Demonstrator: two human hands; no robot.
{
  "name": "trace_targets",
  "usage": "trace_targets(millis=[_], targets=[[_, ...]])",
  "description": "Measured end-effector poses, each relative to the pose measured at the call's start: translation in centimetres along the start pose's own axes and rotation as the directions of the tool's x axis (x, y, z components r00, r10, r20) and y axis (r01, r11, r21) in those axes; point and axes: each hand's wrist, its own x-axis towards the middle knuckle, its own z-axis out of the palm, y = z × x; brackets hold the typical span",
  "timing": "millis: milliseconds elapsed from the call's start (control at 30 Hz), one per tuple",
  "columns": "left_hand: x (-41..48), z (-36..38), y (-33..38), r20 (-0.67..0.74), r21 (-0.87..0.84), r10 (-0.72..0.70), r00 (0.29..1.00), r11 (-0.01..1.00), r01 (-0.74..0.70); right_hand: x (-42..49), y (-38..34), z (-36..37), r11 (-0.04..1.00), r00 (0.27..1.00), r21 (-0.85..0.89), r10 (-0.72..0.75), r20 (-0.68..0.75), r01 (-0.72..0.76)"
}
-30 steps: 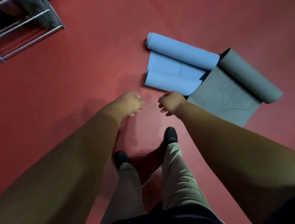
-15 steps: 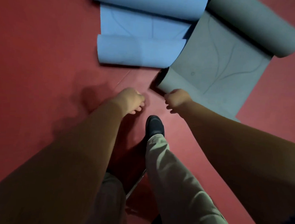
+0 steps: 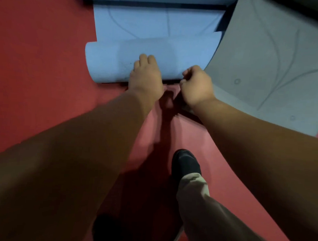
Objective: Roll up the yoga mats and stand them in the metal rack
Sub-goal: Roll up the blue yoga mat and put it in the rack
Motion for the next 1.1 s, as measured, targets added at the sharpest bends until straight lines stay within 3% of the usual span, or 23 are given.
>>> trace_targets(millis=[200,267,333,400,467,633,933,1000,1100], targets=[[7.2,2.8,-3.2,0.017,0.342,0.085,0.996,0.936,-0.086,3.8,0.5,4.1,0.997,0.995,-0.013,-0.075,-0.070,0.074],[8.3,3.5,-4.3,-0.017,0.418,0.122,0.992,0.902,-0.104,4.1,0.6,5.0,0.990,0.994,-0.108,-0.096,-0.050,0.090],[8.8,4.0,-5.0,-0.042,0.470,0.194,0.980,0.869,-0.152,4.5,0.6,5.9,0.943,0.993,-0.320,-0.112,-0.043,0.093],[8.6,4.0,-5.6,-0.041,0.467,0.234,0.971,0.864,-0.189,5.0,0.8,6.8,0.822,0.991,-0.565,-0.120,-0.059,0.066],[7.8,3.7,-6.0,-0.032,0.438,0.239,0.971,0.876,-0.201,5.4,0.7,7.7,0.736,0.985,-0.676,-0.141,-0.100,0.036],[6.6,1.7,-6.4,-0.027,0.375,0.194,0.981,0.911,-0.170,5.8,-1.6,9.3,0.740,0.980,-0.672,-0.109,-0.167,-0.032],[0.4,-4.3,-18.5,-0.077,0.374,-0.032,0.996,0.925,0.059,-0.1,-10.7,16.0,0.735,0.926,-0.582,-0.366,0.089,0.347],[-3.1,-5.4,-22.7,-0.096,0.354,-0.124,0.988,0.923,0.151,-2.7,-13.4,18.4,0.693,0.876,-0.546,-0.440,0.195,0.470],[-10.5,-6.8,-29.0,-0.134,0.329,-0.248,0.959,0.902,0.279,-8.2,-17.4,22.0,0.551,0.735,-0.493,-0.570,0.367,0.673]])
